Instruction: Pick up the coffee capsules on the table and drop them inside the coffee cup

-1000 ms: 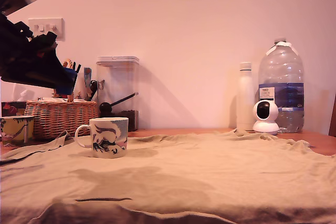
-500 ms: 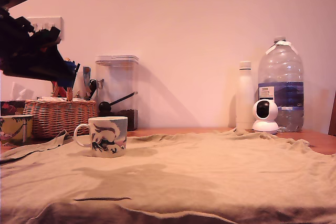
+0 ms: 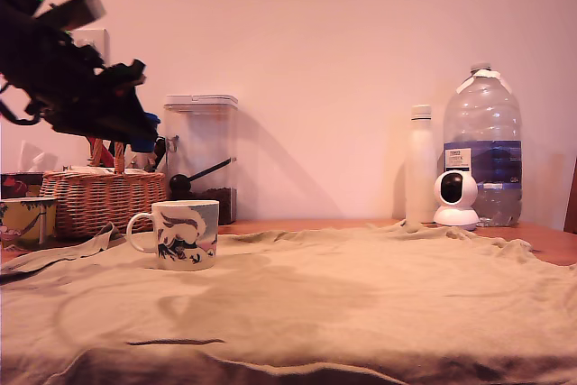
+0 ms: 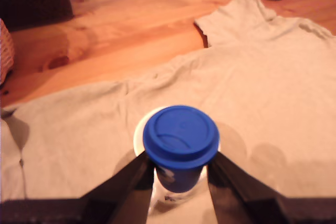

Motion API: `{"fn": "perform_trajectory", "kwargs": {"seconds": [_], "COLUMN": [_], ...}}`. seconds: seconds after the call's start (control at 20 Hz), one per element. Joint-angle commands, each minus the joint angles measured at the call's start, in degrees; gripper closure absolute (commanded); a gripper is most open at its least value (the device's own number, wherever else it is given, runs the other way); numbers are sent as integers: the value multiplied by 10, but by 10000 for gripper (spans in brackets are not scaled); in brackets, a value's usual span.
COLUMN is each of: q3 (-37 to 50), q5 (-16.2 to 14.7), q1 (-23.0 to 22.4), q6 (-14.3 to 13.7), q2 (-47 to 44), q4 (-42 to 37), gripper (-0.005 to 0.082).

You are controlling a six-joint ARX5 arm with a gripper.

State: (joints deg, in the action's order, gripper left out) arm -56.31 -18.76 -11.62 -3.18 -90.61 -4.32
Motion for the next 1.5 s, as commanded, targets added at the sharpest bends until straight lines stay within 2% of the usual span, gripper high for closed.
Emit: {"fn": "perform_trajectory", "kwargs": {"seconds": [0.0, 0.6, 0.65, 1.3, 1.35, 1.4, 1.45], "q3": [-29, -183, -195, -208, -208, -208, -208], "q5": [-3, -3, -2, 7, 6, 6, 6], "q1": [-6, -28, -29, -30, -30, -30, -30], "q6": [2, -3, -11, -18, -17, -17, -17], "q2": [-25, -164, -175, -190, -190, -190, -190], "q4": [17, 156, 166, 193, 194, 195, 196], "gripper": [521, 521, 521, 515, 503, 426, 268]}}
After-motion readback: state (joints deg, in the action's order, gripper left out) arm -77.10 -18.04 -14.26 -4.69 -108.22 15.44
